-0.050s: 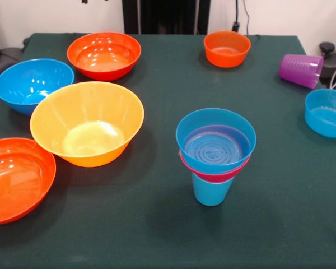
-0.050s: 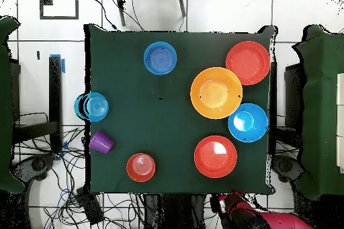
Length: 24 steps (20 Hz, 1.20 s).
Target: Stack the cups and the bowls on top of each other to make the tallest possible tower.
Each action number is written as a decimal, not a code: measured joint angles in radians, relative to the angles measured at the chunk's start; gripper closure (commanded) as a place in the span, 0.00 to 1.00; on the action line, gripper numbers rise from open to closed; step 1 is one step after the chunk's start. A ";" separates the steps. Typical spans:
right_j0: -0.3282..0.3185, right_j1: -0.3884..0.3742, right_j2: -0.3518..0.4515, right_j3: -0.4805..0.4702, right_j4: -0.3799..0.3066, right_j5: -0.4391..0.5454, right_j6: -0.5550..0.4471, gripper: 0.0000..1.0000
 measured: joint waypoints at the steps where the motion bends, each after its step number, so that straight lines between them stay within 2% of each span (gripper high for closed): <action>1: 0.000 0.000 0.003 0.000 0.000 0.000 0.000 0.00; 11: -0.001 0.008 0.066 -0.006 0.000 0.016 0.000 0.00; 24: -0.001 0.061 0.138 -0.051 0.000 0.086 0.000 0.00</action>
